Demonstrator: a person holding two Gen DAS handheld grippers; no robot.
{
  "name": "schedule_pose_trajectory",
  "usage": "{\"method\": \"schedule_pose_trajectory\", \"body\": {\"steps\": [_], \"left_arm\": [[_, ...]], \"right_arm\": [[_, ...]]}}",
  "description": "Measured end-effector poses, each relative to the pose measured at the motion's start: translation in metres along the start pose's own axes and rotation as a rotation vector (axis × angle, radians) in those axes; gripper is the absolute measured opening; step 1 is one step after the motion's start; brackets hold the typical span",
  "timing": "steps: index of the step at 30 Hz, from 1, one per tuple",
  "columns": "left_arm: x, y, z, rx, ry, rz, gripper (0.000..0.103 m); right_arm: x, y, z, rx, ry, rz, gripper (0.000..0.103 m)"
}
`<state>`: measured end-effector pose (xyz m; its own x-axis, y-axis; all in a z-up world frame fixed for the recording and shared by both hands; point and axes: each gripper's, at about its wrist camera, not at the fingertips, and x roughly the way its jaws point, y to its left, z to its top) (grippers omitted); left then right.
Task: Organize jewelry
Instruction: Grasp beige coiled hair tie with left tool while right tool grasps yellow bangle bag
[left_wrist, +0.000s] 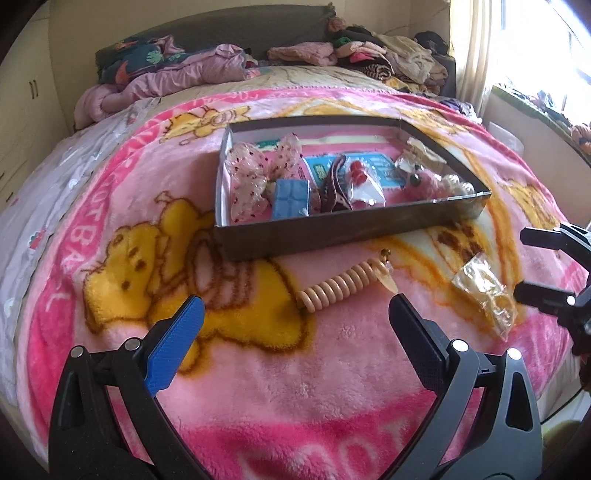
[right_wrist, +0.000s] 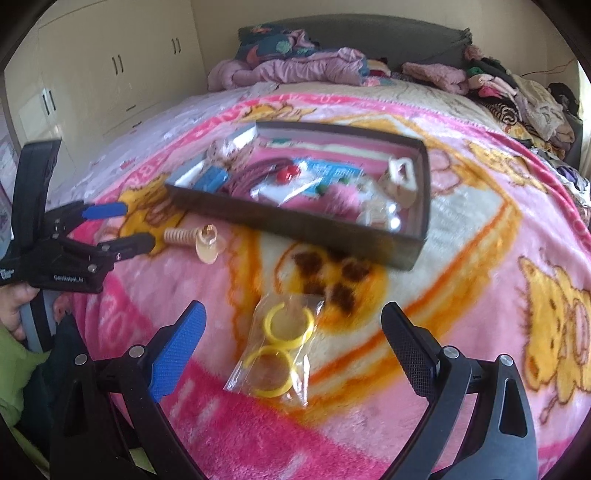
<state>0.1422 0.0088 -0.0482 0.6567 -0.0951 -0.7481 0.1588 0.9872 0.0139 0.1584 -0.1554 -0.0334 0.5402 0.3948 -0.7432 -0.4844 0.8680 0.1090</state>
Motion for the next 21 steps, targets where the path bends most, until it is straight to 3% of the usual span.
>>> {"method": "schedule_pose_trajectory", "body": {"steps": [6,12,14,15,21], "left_arm": [[0.01,-0.003,-0.001,0.018,0.009,-0.01,0.091],[0.021,-0.009,0.003,0.062,0.012,-0.029,0.091],[0.026,-0.013,0.005,0.089,0.018,-0.041,0.09],[0.029,-0.014,0.006,0.105,0.024,-0.042,0.09],[0.047,-0.023,0.012,0.189,0.06,-0.089,0.065]], "right_arm": [[0.021,0.005,-0.011,0.007,0.054,0.033,0.091],[0.04,0.023,-0.025,-0.057,0.089,0.02,0.059],[0.038,0.028,-0.025,-0.083,0.08,0.046,0.041],[0.038,0.028,-0.025,-0.084,0.079,0.05,0.04],[0.035,0.02,-0.02,-0.07,0.07,0.063,0.038]]}}
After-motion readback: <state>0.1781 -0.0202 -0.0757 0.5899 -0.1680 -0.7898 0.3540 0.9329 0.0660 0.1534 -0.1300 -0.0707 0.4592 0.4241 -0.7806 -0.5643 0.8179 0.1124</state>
